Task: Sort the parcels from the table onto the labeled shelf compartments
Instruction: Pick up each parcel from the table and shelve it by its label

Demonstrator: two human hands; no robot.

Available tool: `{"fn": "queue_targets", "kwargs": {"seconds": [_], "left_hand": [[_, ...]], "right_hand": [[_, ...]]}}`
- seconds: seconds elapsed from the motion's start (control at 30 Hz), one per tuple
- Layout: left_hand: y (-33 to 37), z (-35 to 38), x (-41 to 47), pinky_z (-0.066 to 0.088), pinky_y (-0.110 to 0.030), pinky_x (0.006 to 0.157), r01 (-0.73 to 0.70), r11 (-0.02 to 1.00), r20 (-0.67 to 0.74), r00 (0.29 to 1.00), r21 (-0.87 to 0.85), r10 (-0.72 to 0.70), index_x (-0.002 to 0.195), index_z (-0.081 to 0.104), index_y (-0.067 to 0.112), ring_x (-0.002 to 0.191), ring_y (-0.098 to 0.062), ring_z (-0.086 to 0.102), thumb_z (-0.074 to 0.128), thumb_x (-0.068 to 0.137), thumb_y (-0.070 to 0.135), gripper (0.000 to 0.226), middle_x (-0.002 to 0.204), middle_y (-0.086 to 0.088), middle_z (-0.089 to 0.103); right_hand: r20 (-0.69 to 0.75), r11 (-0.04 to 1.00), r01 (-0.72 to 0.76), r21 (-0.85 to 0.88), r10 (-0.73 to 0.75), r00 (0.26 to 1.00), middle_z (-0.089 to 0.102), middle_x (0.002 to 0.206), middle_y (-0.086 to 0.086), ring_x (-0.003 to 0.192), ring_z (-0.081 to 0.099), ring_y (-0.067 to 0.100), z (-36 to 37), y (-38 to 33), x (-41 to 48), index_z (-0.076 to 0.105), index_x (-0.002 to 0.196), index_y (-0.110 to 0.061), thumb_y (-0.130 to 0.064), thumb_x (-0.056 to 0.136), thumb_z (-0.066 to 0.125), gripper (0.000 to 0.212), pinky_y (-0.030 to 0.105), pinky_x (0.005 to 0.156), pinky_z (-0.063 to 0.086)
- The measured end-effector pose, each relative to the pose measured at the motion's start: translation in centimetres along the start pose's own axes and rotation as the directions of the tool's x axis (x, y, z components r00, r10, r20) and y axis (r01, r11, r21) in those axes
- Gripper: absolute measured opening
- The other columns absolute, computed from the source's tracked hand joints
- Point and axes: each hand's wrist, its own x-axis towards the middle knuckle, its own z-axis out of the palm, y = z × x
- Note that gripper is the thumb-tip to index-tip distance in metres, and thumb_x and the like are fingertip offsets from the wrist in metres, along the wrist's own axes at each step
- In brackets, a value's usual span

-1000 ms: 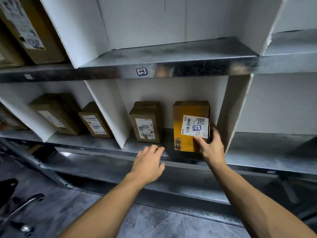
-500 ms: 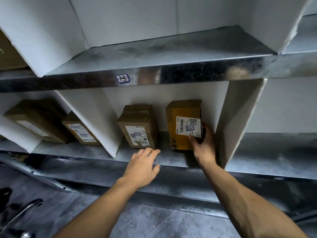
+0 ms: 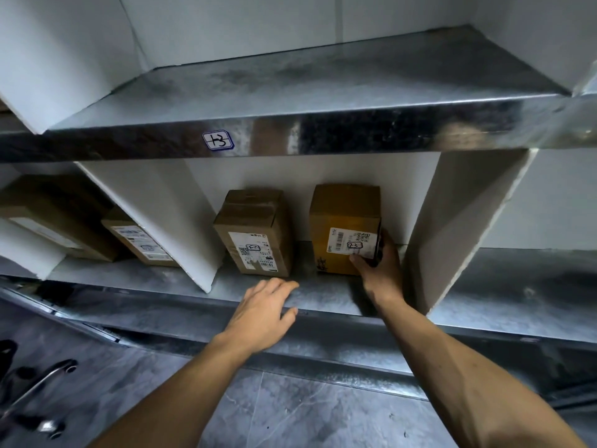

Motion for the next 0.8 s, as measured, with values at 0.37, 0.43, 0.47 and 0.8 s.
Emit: {"fn": "queue_targets", "kwargs": {"seconds": [0.37, 0.43, 0.47, 0.8], "left_hand": [[-0.5, 0.3, -1.5, 0.032, -0.036, 0.110, 0.049, 0.997, 0.001, 0.999, -0.062, -0.049, 0.146, 0.038, 0.029, 0.131, -0.015, 0.037, 0.049, 0.097, 0.041, 0.051, 0.142, 0.007, 0.045], [-0.4, 0.0, -1.7, 0.032, -0.036, 0.110, 0.051, 0.996, -0.004, 0.999, -0.074, -0.052, 0.146, 0.038, 0.029, 0.129, -0.016, 0.038, 0.049, 0.097, 0.041, 0.052, 0.142, 0.007, 0.044], [-0.4, -0.1, -1.8, 0.032, -0.036, 0.110, 0.048, 0.996, -0.006, 0.999, -0.079, -0.048, 0.146, 0.037, 0.030, 0.129, -0.016, 0.038, 0.050, 0.096, 0.041, 0.052, 0.142, 0.007, 0.044], [1.3, -1.4, -5.2, 0.031, -0.037, 0.112, -0.007, 1.000, -0.049, 0.999, -0.013, 0.006, 0.147, 0.034, 0.028, 0.132, -0.016, 0.037, 0.046, 0.096, 0.049, 0.056, 0.146, 0.006, 0.041]], "right_hand": [[0.045, 0.998, -0.012, -0.065, 0.015, 0.999, 0.059, 0.140, -0.005, 0.132, 0.053, 0.019, 0.0, 0.3, -0.2, 0.036, 0.148, -0.037, -0.013, 0.087, 0.076, 0.076, 0.044, 0.112, 0.043], [0.034, 0.995, -0.012, -0.096, 0.015, 0.999, 0.056, 0.144, -0.004, 0.135, 0.050, 0.020, -0.3, 0.0, -0.6, 0.032, 0.152, -0.036, -0.017, 0.088, 0.075, 0.080, 0.041, 0.114, 0.040], [0.021, 0.993, -0.015, -0.115, 0.017, 1.000, 0.054, 0.147, -0.002, 0.136, 0.048, 0.020, -0.5, -0.3, -0.9, 0.029, 0.155, -0.034, -0.018, 0.089, 0.075, 0.082, 0.037, 0.114, 0.038], [-0.025, 0.803, 0.060, -0.592, -0.092, 0.995, 0.056, 0.138, 0.018, 0.126, 0.053, 0.036, -2.7, 0.3, -9.0, 0.048, 0.144, -0.014, -0.038, 0.102, 0.050, 0.048, 0.043, 0.106, 0.041]]}}
